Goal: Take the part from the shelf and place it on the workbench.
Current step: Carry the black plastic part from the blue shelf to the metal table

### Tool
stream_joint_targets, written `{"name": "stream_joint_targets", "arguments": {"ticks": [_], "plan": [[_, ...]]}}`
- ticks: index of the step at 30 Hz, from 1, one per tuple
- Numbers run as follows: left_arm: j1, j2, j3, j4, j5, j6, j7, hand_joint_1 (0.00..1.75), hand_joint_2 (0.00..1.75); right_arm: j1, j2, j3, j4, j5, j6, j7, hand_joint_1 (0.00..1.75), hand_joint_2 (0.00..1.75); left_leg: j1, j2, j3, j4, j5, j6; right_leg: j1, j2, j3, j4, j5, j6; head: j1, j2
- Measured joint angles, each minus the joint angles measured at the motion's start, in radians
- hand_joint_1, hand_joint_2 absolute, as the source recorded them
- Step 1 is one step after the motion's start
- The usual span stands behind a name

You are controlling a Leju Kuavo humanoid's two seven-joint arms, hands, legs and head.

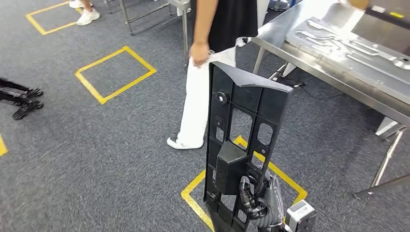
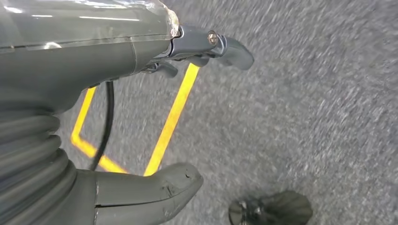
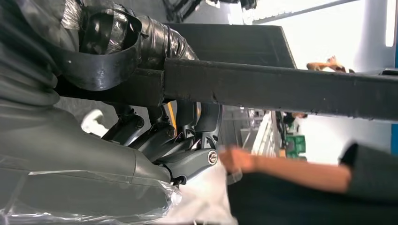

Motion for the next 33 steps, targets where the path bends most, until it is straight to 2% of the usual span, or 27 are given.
{"name": "stream_joint_targets", "arguments": {"ticks": [1,2,3,4,5,6,7,9,10,11,12,13,14,16,17,18,19,20,22,23,24,26,27,29,31,32,33], "plan": [[0.001,0.001,0.000,0.001,0.000,0.000,0.000,0.00,1.75,-0.002,-0.001,0.000,0.000,0.000,-0.001,0.000,1.75,1.75,-0.001,0.014,0.002,-0.002,-0.001,0.002,-0.002,-0.030,-0.034,0.065,-0.031,0.005,0.000,0.000],[0.003,0.001,0.001,0.002,0.000,0.000,0.000,0.00,1.75,-0.003,-0.002,0.001,0.001,0.001,-0.001,0.001,1.75,1.75,-0.002,0.029,0.003,-0.002,-0.003,0.001,-0.007,-0.045,-0.066,0.124,-0.052,0.009,0.000,0.000],[0.004,0.001,0.001,0.004,0.000,0.000,0.000,0.00,1.75,-0.002,-0.003,0.001,0.001,0.001,-0.001,0.001,1.75,1.75,-0.002,0.044,0.006,-0.002,-0.007,0.000,-0.012,-0.053,-0.086,0.159,-0.055,0.013,0.000,0.000],[0.004,0.001,0.001,0.006,0.000,0.000,0.000,0.00,1.75,-0.002,-0.004,0.002,0.002,0.001,-0.002,0.001,1.75,1.75,-0.001,0.059,0.010,-0.002,-0.011,-0.002,-0.017,-0.057,-0.087,0.155,-0.038,0.017,0.000,0.000],[0.003,0.000,0.001,0.007,0.000,0.000,0.000,0.00,1.75,-0.002,-0.004,0.002,0.003,0.001,-0.002,0.001,1.75,1.75,-0.001,0.072,0.016,-0.002,-0.015,-0.004,-0.020,-0.065,-0.067,0.113,-0.005,0.019,0.000,0.000],[0.002,0.000,0.001,0.009,0.000,0.000,0.000,0.00,1.75,-0.002,-0.004,0.003,0.003,0.001,-0.003,0.001,1.75,1.75,0.000,0.084,0.024,-0.002,-0.020,-0.008,-0.022,-0.082,-0.032,0.042,0.036,0.019,0.000,0.000],[0.002,0.000,0.001,0.011,0.000,0.000,0.000,0.00,1.75,-0.003,-0.005,0.003,0.004,0.001,-0.003,0.003,1.75,1.75,-0.002,0.095,0.030,-0.002,-0.026,-0.012,-0.017,-0.108,0.004,-0.026,0.063,0.017,0.000,0.000],[0.000,0.000,0.001,0.014,-0.002,0.000,-0.001,0.00,1.75,-0.005,-0.005,0.004,0.003,0.004,-0.004,0.007,1.75,1.75,-0.006,0.114,0.041,-0.001,-0.036,-0.024,-0.008,-0.141,0.042,-0.105,0.083,0.008,0.000,0.000],[-0.002,0.000,0.001,0.015,-0.004,0.000,-0.001,0.00,1.75,-0.006,-0.005,0.005,0.003,0.005,-0.005,0.010,1.75,1.75,-0.008,0.125,0.044,-0.002,-0.039,-0.029,-0.003,-0.140,0.043,-0.109,0.078,0.002,0.000,0.000],[-0.004,0.000,0.001,0.016,-0.006,0.000,-0.001,0.00,1.75,-0.006,-0.005,0.005,0.003,0.006,-0.006,0.013,1.75,1.75,-0.009,0.136,0.050,-0.003,-0.042,-0.035,-0.002,-0.125,0.041,-0.110,0.078,-0.004,0.000,0.000],[-0.006,0.000,0.001,0.017,-0.008,0.000,-0.001,0.00,1.75,-0.005,-0.005,0.005,0.003,0.007,-0.009,0.016,1.75,1.75,-0.007,0.136,0.053,-0.001,-0.048,-0.040,-0.004,-0.113,0.042,-0.113,0.079,-0.009,0.000,0.000],[-0.008,0.000,0.001,0.018,-0.009,0.001,-0.002,0.00,1.75,-0.005,-0.005,0.005,0.003,0.008,-0.011,0.017,1.75,1.75,-0.005,0.120,0.051,0.010,-0.058,-0.044,-0.007,-0.101,0.044,-0.117,0.081,-0.016,0.000,0.000],[-0.009,0.001,0.001,0.019,-0.010,0.001,-0.002,0.00,1.75,-0.006,-0.005,0.005,0.002,0.010,-0.012,0.018,1.75,1.75,-0.003,0.093,0.038,0.041,-0.078,-0.047,-0.010,-0.090,0.047,-0.122,0.083,-0.023,0.000,0.000],[-0.009,0.001,0.001,0.024,-0.014,0.001,-0.003,0.00,1.75,-0.010,-0.005,0.006,0.002,0.012,-0.013,0.018,1.75,1.75,0.000,0.036,-0.023,0.165,-0.140,-0.050,-0.012,-0.067,0.050,-0.125,0.083,-0.033,0.000,0.000],[-0.008,0.001,0.001,0.027,-0.016,0.001,-0.003,0.00,1.75,-0.011,-0.005,0.006,0.003,0.012,-0.013,0.019,1.75,1.75,0.000,0.025,-0.062,0.237,-0.166,-0.051,-0.011,-0.053,0.050,-0.124,0.083,-0.035,0.000,0.000],[-0.006,0.002,0.001,0.029,-0.017,0.000,-0.003,0.00,1.75,-0.011,-0.005,0.007,0.003,0.012,-0.013,0.019,1.75,1.75,0.000,0.021,-0.094,0.288,-0.175,-0.051,-0.010,-0.038,0.051,-0.122,0.082,-0.036,0.000,0.000],[-0.005,0.002,0.001,0.031,-0.018,0.001,-0.003,0.00,1.75,-0.011,-0.005,0.007,0.003,0.013,-0.013,0.020,1.75,1.75,0.000,0.020,-0.109,0.302,-0.163,-0.051,-0.009,-0.022,0.052,-0.120,0.080,-0.037,0.000,0.000],[-0.005,0.003,0.001,0.032,-0.018,0.001,-0.003,0.00,1.75,-0.011,-0.005,0.007,0.003,0.013,-0.013,0.021,1.75,1.75,0.000,0.017,-0.106,0.277,-0.130,-0.049,-0.009,-0.007,0.053,-0.117,0.078,-0.036,0.000,0.000],[-0.005,0.004,0.001,0.034,-0.019,0.001,-0.003,0.00,1.75,-0.012,-0.005,0.008,0.003,0.013,-0.013,0.023,1.75,1.75,0.001,-0.005,-0.062,0.151,-0.050,-0.042,-0.009,0.018,0.056,-0.109,0.072,-0.031,0.000,0.000],[-0.006,0.005,0.001,0.035,-0.019,0.000,-0.003,0.00,1.75,-0.013,-0.005,0.008,0.003,0.015,-0.013,0.025,1.75,1.75,0.001,-0.018,-0.042,0.094,-0.026,-0.038,-0.008,0.029,0.054,-0.102,0.068,-0.027,0.000,0.000],[-0.008,0.006,0.001,0.036,-0.020,0.000,-0.003,0.00,1.75,-0.013,-0.005,0.008,0.003,0.018,-0.014,0.027,1.75,1.75,0.000,-0.028,-0.030,0.058,-0.015,-0.034,-0.008,0.037,0.051,-0.098,0.066,-0.022,0.000,0.000],[-0.014,0.007,0.001,0.039,-0.020,0.000,-0.005,0.00,1.75,-0.013,-0.005,0.009,0.003,0.027,-0.015,0.030,1.75,1.75,-0.003,-0.029,-0.027,0.040,-0.016,-0.025,-0.009,0.049,0.044,-0.097,0.067,-0.009,0.000,0.000],[-0.016,0.007,0.001,0.040,-0.020,0.000,-0.005,0.00,1.75,-0.012,-0.005,0.009,0.003,0.030,-0.016,0.032,1.75,1.75,-0.003,-0.025,-0.025,0.037,-0.012,-0.018,-0.011,0.048,0.043,-0.098,0.067,-0.002,0.000,0.000],[-0.017,0.007,0.001,0.043,-0.020,-0.002,-0.007,0.00,1.75,-0.014,-0.005,0.009,0.003,0.034,-0.018,0.034,1.75,1.75,0.000,-0.016,-0.020,0.028,-0.005,-0.005,-0.010,0.010,0.031,-0.069,0.046,0.009,0.000,0.000],[-0.013,0.008,0.001,0.045,-0.018,-0.007,-0.009,0.00,1.75,-0.019,-0.006,0.009,0.003,0.036,-0.019,0.035,1.75,1.75,0.000,-0.004,-0.019,0.024,-0.002,0.002,-0.012,-0.040,-0.016,0.032,-0.013,0.020,0.000,0.000],[-0.011,0.009,0.002,0.046,-0.018,-0.009,-0.010,0.00,1.75,-0.020,-0.006,0.009,0.003,0.036,-0.019,0.035,1.75,1.75,0.000,0.001,-0.020,0.024,-0.003,0.003,-0.015,-0.050,-0.048,0.098,-0.044,0.025,0.000,0.000],[-0.009,0.010,0.002,0.047,-0.017,-0.011,-0.010,0.00,1.75,-0.021,-0.006,0.009,0.003,0.037,-0.019,0.036,1.75,1.75,-0.001,0.007,-0.020,0.024,-0.004,0.003,-0.017,-0.054,-0.074,0.148,-0.060,0.028,0.000,0.000]]}}
